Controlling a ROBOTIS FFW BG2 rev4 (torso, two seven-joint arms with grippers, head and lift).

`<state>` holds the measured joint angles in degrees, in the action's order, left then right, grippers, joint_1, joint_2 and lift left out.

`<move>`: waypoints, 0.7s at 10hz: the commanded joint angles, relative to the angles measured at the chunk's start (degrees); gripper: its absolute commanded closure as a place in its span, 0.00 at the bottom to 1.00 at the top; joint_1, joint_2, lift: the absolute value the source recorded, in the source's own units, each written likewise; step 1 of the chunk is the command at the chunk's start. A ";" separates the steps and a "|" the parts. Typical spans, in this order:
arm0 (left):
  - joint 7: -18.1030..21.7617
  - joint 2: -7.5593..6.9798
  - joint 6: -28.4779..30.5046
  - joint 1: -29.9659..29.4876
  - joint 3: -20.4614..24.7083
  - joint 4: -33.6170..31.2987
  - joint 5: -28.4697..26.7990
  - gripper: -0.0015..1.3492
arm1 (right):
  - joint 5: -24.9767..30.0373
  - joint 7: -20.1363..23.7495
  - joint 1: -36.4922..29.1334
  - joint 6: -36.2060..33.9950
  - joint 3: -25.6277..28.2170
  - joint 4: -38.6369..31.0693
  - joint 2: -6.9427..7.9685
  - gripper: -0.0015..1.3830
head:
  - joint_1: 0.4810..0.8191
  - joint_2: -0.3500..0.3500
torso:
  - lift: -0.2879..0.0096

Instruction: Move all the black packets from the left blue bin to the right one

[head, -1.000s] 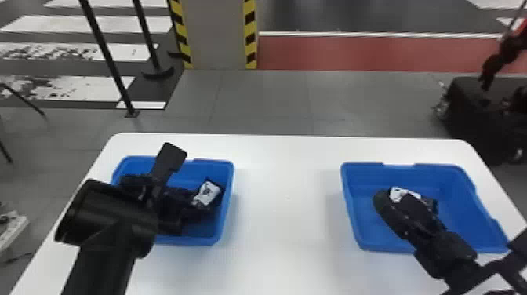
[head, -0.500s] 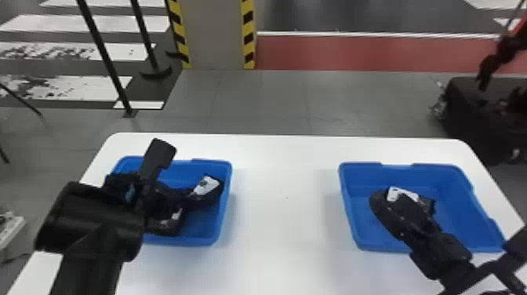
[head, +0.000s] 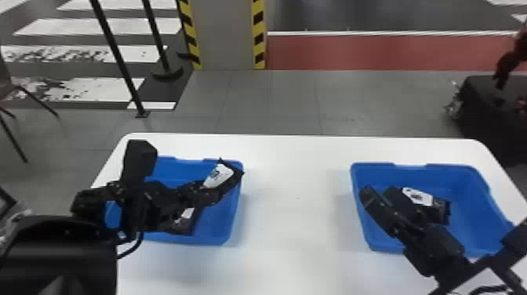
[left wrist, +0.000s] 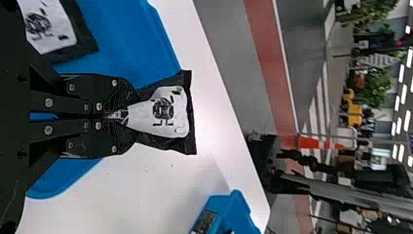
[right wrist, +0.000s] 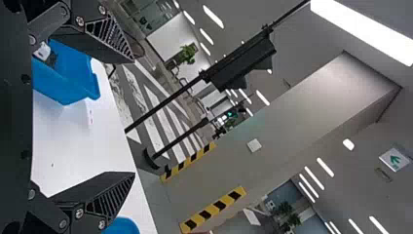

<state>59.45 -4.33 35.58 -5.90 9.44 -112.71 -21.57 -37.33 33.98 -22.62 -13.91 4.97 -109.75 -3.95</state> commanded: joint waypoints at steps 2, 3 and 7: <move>-0.82 0.99 -14.92 -0.29 -2.76 6.75 7.51 0.89 | -1.87 1.35 3.36 -0.57 -3.74 2.52 0.00 0.15 | 0.63 0.60 | 0.60; -1.00 0.99 -16.88 0.70 -5.04 9.29 9.26 0.89 | -2.14 1.35 5.19 -0.57 -4.97 3.93 0.00 0.15 | 0.63 0.59 | 0.60; -0.91 0.99 -19.42 8.29 -15.50 16.74 11.90 0.89 | -2.05 1.62 11.80 -0.71 -7.69 10.82 0.18 0.15 | 0.63 0.46 | 0.60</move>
<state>58.53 -3.22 16.22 1.68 -4.96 -96.47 -9.73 -39.38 35.65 -11.75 -14.63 -2.36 -100.06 -3.85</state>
